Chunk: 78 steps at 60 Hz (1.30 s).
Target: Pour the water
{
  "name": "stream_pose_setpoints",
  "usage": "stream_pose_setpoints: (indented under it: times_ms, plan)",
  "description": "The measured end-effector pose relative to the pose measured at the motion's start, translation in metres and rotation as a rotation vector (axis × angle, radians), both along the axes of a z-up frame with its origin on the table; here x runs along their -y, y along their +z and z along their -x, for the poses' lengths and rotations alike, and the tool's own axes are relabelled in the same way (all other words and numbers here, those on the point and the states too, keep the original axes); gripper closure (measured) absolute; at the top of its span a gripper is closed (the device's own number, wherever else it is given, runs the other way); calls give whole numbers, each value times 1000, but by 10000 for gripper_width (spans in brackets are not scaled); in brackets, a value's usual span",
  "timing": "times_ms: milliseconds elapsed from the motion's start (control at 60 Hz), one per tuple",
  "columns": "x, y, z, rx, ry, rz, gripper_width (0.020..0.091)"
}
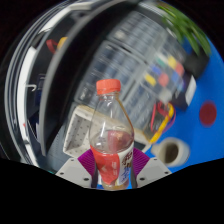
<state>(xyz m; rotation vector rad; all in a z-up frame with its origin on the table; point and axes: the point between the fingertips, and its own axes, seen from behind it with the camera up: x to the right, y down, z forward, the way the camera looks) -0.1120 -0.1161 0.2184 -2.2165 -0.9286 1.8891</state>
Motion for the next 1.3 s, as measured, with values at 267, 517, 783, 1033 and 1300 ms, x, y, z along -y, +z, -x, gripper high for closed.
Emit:
stream_pose_setpoints:
  times_ms: [267, 517, 783, 1033, 1300]
  plan:
    - [-123, 46, 6, -169, -101, -644, 645]
    - [-222, -28, 8, -96, -133, -966, 647]
    - [-248, -112, 16, -54, -76, -1052, 647]
    - [-245, -133, 17, -96, -85, -1026, 611]
    - [-246, -148, 6, -24, -85, -1029, 384]
